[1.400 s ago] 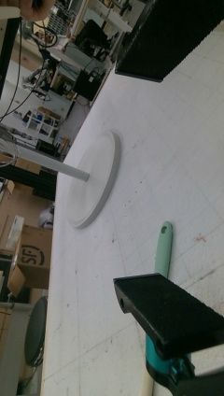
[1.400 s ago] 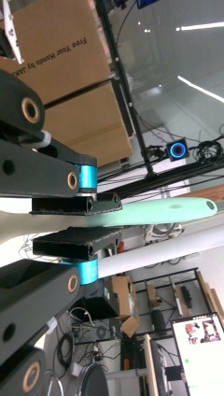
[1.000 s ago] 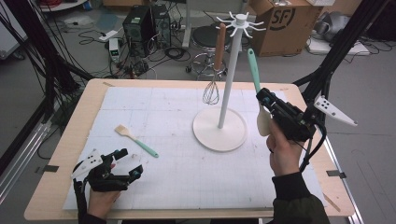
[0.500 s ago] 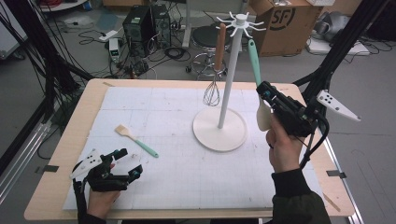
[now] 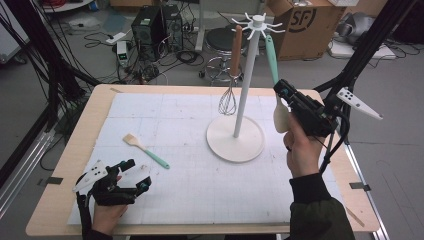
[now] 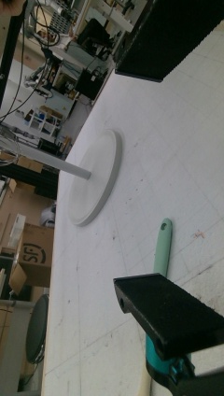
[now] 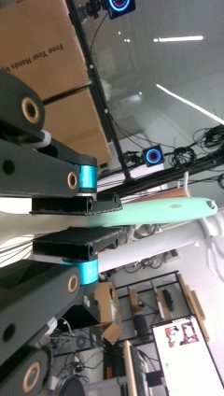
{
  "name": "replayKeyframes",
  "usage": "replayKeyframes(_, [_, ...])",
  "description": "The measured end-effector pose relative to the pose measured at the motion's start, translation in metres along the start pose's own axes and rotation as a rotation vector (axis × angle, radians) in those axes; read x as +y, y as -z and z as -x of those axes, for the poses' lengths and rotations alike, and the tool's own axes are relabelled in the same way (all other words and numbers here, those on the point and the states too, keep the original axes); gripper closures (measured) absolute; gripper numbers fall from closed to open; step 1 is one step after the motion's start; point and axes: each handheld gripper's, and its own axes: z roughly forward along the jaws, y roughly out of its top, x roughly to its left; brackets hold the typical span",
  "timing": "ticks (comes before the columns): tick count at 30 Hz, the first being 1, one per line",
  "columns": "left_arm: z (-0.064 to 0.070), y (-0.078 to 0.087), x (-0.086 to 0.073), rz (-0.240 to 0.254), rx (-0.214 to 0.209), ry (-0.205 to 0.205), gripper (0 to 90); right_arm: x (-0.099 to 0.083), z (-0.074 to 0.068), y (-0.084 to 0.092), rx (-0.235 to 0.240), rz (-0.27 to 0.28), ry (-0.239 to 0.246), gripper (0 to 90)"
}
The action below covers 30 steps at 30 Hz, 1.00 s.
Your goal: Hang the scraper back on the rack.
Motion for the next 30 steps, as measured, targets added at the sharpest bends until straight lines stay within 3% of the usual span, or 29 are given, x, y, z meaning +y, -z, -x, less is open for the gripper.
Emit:
replayKeyframes(5, [0.0, 0.001, 0.0, -0.001, 0.0, -0.002, 1.7, -0.001, 0.003, -0.004, -0.005, -0.001, -0.016, 82.4])
replayKeyframes(30, [0.0, 0.001, 0.0, 0.003, -0.001, -0.001, 1.7, -0.007, 0.002, -0.012, -0.011, -0.029, -0.011, 83.9])
